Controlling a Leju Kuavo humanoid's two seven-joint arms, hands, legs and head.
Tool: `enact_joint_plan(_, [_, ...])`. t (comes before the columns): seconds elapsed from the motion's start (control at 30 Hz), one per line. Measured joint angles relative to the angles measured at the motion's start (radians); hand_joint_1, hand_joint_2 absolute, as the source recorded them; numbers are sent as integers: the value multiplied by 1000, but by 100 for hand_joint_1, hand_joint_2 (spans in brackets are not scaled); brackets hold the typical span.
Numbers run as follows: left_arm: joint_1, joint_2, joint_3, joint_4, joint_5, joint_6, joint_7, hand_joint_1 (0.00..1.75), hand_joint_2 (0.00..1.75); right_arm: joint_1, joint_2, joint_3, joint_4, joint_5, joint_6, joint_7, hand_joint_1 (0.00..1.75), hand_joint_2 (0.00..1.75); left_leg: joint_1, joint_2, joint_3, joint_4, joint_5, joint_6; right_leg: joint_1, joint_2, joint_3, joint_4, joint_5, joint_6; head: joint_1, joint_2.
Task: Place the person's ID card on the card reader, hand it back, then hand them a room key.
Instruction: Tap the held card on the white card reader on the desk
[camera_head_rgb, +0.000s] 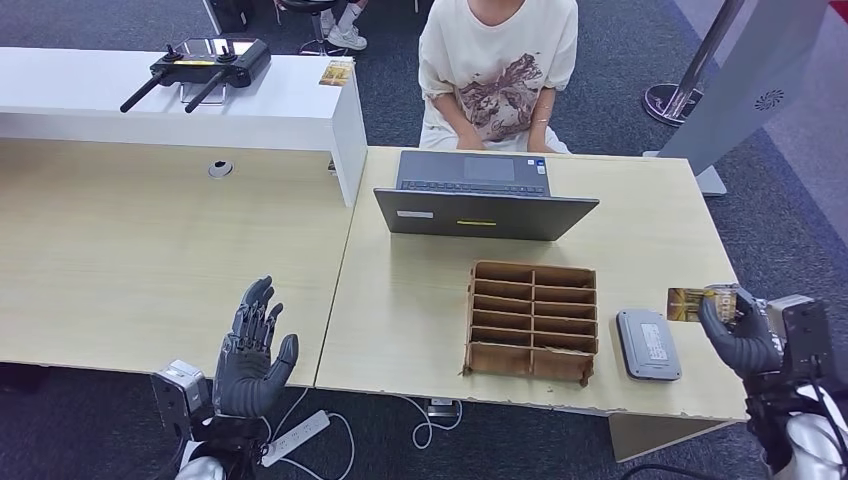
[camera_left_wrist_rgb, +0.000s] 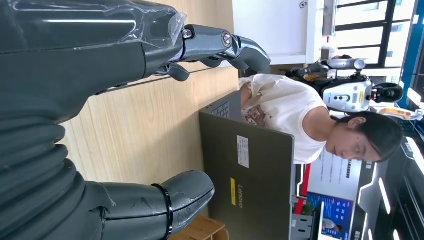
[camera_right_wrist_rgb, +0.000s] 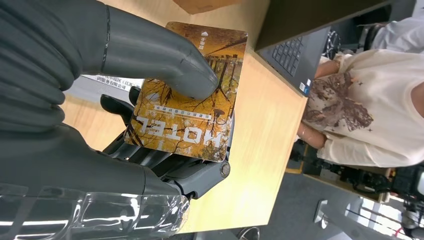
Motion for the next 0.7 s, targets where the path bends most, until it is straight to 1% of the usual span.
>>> enact_joint_plan(0.33, [-4, 2, 0, 0, 6, 3, 0, 0, 175, -36, 0, 42, 62, 30, 14, -2, 175, 175, 0, 0, 0, 0, 0, 0, 0, 0, 0, 0, 0, 0, 0, 0])
enact_joint_plan(0.7, [-2, 5, -1, 0, 12, 3, 0, 0, 175, -39, 0, 66, 94, 53, 18, -6, 175, 175, 0, 0, 0, 0, 0, 0, 0, 0, 0, 0, 0, 0, 0, 0])
